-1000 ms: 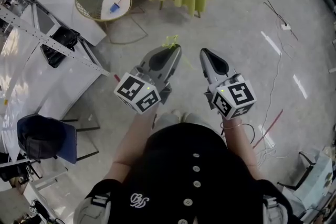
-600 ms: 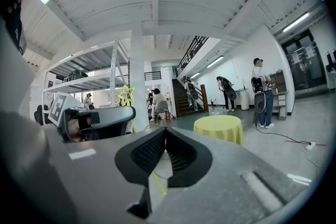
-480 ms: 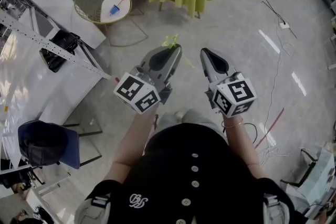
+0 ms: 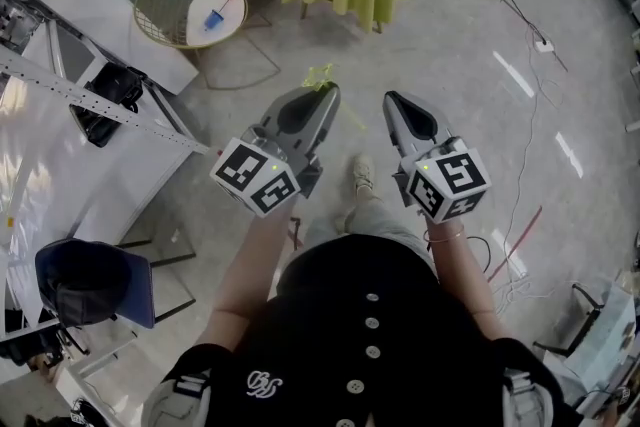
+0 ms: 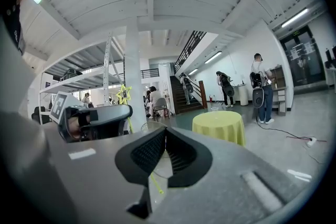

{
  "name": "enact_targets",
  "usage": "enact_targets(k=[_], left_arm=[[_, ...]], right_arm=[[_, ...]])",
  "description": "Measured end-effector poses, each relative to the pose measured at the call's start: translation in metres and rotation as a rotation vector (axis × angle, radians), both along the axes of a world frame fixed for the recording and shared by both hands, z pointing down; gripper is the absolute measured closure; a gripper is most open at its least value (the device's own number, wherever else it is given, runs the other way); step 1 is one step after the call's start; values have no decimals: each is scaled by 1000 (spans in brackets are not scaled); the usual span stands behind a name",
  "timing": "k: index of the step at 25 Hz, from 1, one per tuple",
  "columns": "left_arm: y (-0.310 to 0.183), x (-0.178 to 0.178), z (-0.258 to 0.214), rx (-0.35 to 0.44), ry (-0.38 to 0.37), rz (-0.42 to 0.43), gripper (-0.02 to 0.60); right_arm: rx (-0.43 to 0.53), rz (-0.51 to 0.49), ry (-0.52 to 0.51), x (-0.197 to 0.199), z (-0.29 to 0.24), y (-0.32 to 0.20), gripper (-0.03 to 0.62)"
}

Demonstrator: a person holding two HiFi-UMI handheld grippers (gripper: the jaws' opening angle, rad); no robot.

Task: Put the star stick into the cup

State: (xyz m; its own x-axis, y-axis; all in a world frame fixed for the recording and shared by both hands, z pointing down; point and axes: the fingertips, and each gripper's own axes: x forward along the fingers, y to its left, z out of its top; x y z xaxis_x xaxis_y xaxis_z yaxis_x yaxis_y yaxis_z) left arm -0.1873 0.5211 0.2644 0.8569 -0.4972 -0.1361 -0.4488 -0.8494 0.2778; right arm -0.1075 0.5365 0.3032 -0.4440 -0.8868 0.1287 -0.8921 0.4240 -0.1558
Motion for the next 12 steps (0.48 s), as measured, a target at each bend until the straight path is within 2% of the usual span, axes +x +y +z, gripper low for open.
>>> enact_targets(k=[6, 12], left_arm=[[-53, 22, 8, 1, 18, -4, 566], [-119, 50, 4, -6, 8, -44, 566]], right_arm=[[-7, 19, -1, 23, 7, -61, 589], [-16, 20, 6, 57, 4, -126, 589]])
